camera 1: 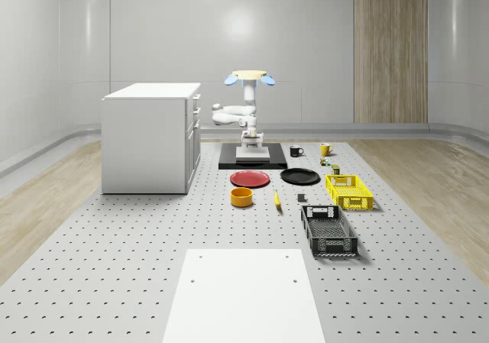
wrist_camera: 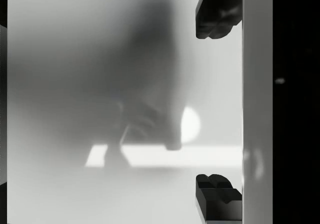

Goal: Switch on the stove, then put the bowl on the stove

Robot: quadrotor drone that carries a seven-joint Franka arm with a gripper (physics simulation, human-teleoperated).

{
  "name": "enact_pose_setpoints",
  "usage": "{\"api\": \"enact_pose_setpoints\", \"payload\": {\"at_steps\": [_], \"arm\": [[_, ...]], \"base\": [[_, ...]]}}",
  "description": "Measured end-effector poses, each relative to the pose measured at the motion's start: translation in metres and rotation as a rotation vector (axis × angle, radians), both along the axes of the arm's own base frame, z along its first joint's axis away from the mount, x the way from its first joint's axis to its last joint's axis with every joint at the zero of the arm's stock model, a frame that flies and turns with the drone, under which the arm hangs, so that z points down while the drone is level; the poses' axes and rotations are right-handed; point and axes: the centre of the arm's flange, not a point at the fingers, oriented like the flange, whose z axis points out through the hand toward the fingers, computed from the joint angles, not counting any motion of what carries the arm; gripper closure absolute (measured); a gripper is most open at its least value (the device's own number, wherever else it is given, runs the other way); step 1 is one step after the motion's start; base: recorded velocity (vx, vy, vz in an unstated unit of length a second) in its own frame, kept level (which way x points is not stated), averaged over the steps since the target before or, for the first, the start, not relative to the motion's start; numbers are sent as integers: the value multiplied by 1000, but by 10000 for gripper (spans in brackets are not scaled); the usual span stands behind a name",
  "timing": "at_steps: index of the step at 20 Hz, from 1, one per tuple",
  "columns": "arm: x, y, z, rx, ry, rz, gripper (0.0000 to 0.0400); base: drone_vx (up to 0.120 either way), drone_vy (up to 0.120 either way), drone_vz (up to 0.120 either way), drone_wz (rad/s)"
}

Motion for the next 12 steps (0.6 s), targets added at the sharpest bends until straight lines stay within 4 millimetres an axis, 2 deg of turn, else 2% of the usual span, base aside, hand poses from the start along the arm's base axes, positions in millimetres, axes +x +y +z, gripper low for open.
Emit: {"api": "enact_pose_setpoints", "payload": {"at_steps": [12], "arm": [[0,0,0,0,0,0,0]], "base": [[120,0,0,0]]}}
